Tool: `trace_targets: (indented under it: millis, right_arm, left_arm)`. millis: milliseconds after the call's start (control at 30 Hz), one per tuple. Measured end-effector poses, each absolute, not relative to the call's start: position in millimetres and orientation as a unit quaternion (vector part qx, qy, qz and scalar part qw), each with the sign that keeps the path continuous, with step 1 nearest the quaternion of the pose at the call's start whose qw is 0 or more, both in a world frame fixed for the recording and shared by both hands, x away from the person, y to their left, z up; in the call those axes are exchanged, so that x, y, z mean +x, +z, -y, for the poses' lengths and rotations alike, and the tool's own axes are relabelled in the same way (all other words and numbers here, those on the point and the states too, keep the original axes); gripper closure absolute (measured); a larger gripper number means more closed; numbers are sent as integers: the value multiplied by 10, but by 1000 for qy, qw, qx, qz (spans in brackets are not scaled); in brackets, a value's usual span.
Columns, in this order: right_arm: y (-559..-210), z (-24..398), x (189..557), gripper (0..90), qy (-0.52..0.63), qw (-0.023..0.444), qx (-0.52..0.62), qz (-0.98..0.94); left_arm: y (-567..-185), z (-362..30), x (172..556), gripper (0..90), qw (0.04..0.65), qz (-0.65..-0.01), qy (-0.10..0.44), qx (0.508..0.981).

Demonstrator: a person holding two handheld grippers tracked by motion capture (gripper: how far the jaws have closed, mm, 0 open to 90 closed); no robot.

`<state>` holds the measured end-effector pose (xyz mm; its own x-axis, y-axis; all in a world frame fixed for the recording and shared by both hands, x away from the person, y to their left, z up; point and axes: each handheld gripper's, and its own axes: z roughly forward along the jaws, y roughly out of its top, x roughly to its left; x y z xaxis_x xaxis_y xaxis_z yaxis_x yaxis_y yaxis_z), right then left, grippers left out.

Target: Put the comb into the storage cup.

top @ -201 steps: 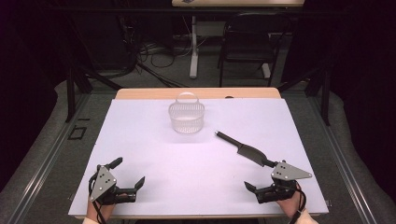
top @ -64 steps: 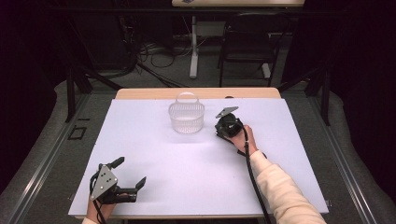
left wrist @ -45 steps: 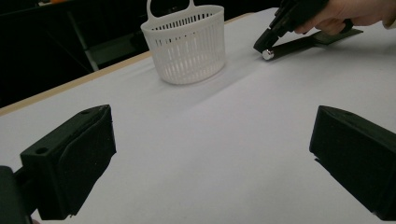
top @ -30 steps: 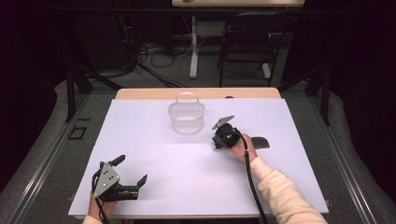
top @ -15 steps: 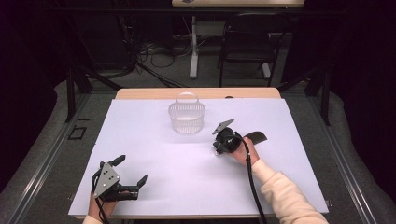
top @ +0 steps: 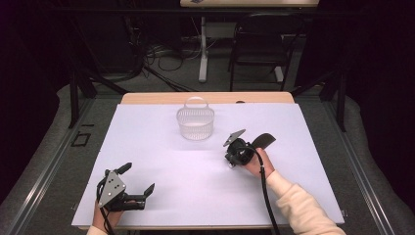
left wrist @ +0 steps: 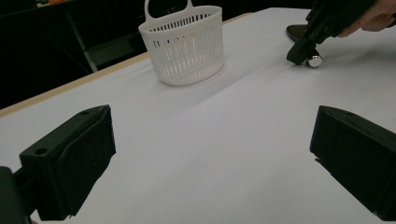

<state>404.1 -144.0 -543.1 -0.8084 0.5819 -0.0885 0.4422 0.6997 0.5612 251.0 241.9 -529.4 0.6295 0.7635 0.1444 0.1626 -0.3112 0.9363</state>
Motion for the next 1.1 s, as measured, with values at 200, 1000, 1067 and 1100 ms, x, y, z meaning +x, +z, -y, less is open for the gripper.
trace_targets:
  millis: [200, 1000, 1067, 1100]
  right_arm:
    - [-5427, 1490, 3992, 900, 262, 127, 282, -914]
    - [-5388, 1736, 3757, 900, 240, 125, 296, -916]
    - [-5386, 1766, 3755, 900, 241, 127, 295, -916]
    - [-5380, 1783, 3754, 900, 239, 127, 295, -916]
  left_arm:
    - [-5295, -2416, 2510, 0, 499, -308, 300, 753]
    - [-5296, -2405, 2513, 0, 496, -308, 300, 755]
    - [-5296, -2404, 2513, 0, 496, -307, 299, 755]
    - [-5296, -2403, 2513, 0, 496, -307, 299, 755]
